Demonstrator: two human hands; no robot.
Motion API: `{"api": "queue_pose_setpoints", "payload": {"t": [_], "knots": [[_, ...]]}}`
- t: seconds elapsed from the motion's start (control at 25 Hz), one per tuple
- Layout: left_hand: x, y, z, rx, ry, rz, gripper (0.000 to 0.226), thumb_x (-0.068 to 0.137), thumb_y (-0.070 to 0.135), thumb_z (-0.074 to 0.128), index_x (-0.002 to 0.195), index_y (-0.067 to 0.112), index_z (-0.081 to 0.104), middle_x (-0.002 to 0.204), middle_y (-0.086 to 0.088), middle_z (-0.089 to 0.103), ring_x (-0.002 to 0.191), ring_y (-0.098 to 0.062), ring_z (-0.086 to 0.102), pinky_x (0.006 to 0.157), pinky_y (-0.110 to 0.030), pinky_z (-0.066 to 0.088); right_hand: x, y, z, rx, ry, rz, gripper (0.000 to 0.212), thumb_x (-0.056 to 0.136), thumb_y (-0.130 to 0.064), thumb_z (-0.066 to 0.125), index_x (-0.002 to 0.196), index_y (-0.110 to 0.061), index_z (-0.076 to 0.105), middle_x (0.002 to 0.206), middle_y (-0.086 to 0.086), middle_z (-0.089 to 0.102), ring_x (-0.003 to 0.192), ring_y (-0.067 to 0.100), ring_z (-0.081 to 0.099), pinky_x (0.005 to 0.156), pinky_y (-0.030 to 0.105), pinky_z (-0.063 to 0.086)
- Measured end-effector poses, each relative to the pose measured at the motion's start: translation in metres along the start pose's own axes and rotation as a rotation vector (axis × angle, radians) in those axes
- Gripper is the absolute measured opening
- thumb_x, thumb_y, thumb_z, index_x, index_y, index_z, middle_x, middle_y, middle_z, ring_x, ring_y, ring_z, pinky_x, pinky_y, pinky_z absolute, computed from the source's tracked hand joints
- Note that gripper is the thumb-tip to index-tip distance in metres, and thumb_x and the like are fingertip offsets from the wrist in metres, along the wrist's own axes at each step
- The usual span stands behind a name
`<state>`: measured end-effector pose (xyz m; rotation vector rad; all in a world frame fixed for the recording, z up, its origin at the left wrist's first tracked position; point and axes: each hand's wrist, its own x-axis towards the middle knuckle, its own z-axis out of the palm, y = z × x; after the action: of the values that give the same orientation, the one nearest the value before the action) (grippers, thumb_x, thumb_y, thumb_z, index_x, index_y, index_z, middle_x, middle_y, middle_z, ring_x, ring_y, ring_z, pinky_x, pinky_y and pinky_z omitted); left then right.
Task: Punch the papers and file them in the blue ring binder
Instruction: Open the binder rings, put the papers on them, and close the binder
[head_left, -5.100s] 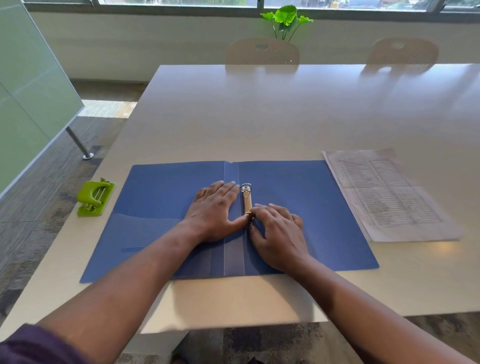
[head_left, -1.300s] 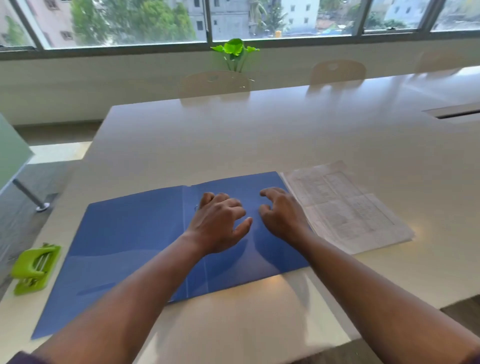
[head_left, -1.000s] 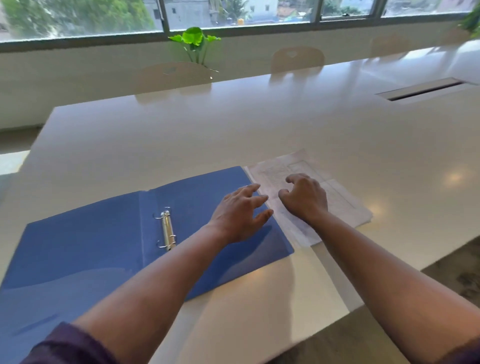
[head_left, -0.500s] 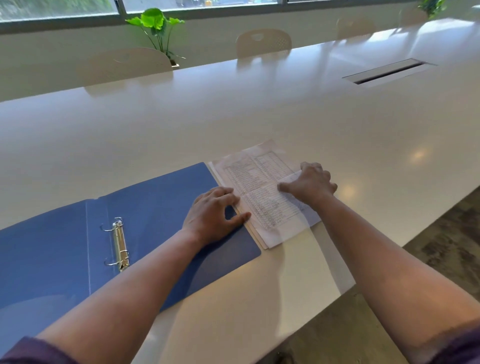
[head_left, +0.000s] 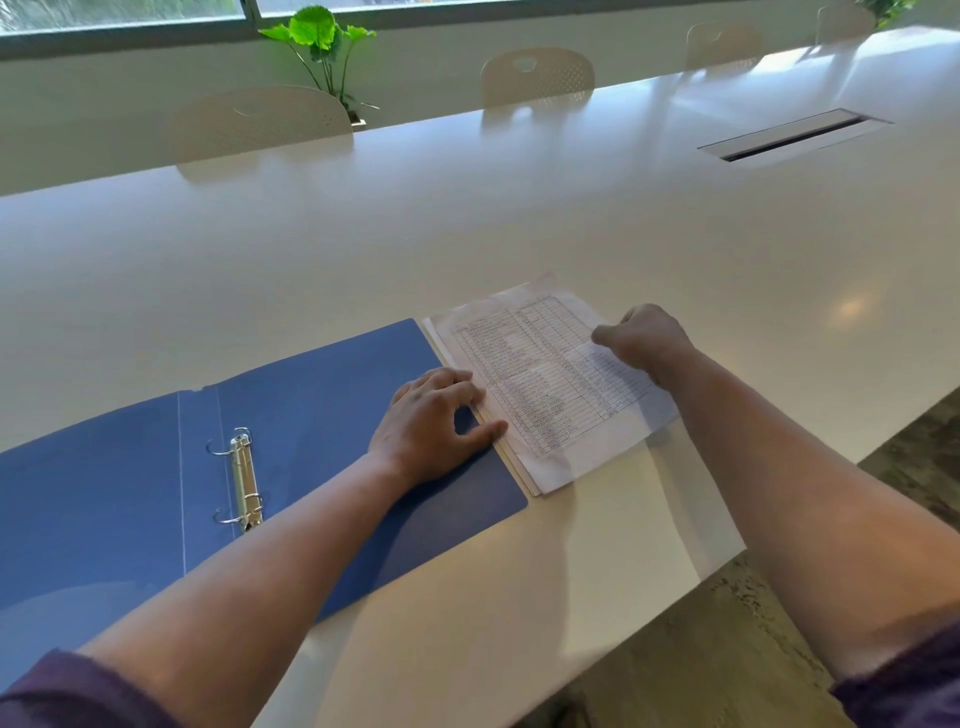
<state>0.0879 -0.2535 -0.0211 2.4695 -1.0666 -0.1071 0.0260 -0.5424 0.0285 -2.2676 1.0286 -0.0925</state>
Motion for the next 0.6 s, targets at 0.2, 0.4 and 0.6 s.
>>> {"api": "queue_pose_setpoints", "payload": {"t": [0.2,0.4,0.6], "knots": [[0.0011,-0.0007,0.0017,-0.005,-0.003,-0.004,0.059,0.087,0.072,0.057,0.127,0.029,0.065,0.149,0.007,0.051,0.14,-0.016,0.043,0.118,-0.039,0.028,-0.0026,-0.006,-0.0043,-0.171,-0.073,-0.009,0.052,0.069,-0.048,0.086,0.094,-0.01,0.06,0.092,0.007,0.065,0.089,0.029,0.063,0.075,0.035,0.051],[0.0011,0.0005,0.0012,-0.012,-0.007,-0.008,0.061,0.087,0.072,0.058,0.128,0.028,0.065,0.15,0.007,0.051,0.141,-0.016,0.043,0.119,-0.039,0.027,0.0007,-0.005,-0.0047,-0.091,-0.158,0.032,0.054,0.066,-0.048,0.088,0.089,-0.01,0.057,0.085,0.005,0.06,0.074,0.024,0.056,0.058,0.03,0.04],[0.0005,0.0013,0.0008,-0.009,-0.002,-0.009,0.062,0.087,0.071,0.058,0.13,0.027,0.065,0.15,0.006,0.051,0.141,-0.016,0.043,0.119,-0.039,0.027,-0.0019,-0.01,-0.0038,-0.055,-0.161,0.025,0.054,0.078,-0.058,0.075,0.079,-0.012,0.049,0.079,0.003,0.054,0.071,0.024,0.054,0.062,0.031,0.042]]}}
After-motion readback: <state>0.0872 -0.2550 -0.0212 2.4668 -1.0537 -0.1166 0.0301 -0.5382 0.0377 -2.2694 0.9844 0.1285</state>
